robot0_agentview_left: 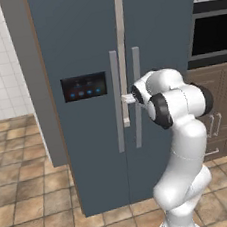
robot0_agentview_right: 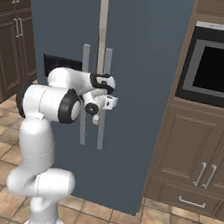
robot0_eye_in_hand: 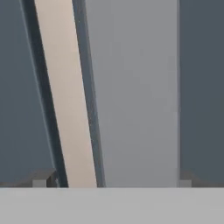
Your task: Pick up the frozen fish from the freezer, place it on any shelf in the fridge, and close the fridge and freezer doors when done.
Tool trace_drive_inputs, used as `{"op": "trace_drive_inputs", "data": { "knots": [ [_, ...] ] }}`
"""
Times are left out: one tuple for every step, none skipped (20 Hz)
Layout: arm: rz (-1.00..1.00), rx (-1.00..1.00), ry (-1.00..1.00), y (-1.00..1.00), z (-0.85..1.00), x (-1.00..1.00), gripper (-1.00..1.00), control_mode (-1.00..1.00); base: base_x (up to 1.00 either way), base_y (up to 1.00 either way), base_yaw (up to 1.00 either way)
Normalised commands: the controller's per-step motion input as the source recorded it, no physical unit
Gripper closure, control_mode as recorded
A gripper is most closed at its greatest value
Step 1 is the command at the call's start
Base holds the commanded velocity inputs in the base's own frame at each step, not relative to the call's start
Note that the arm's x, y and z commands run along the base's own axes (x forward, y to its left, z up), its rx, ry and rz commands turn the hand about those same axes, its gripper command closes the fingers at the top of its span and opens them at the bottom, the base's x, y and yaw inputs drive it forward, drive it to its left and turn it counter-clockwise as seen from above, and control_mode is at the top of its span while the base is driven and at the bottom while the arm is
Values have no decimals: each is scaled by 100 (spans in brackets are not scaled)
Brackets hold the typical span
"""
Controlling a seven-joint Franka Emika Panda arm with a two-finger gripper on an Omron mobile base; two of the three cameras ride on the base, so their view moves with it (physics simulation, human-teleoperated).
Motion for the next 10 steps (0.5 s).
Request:
{"op": "trace_drive_inputs", "data": {
  "knots": [
    [-1,0,0,9,0,54,-100,-100,0,0,0],
    [0,0,0,5,0,49,-100,-100,0,0,0],
    [0,0,0,4,0,43,-100,-100,0,0,0],
    [0,0,0,3,0,34,-100,-100,0,0,0],
    [0,0,0,0,0,5,-100,-100,0,0,0],
    [0,0,0,0,0,0,-100,-100,0,0,0],
    [0,0,0,0,0,0,-100,-100,0,0,0],
    [0,0,0,0,0,0,-100,-100,0,0,0],
    [0,0,0,0,0,0,-100,-100,0,0,0],
    [0,0,0,0,0,0,-100,-100,0,0,0]
  ]
}}
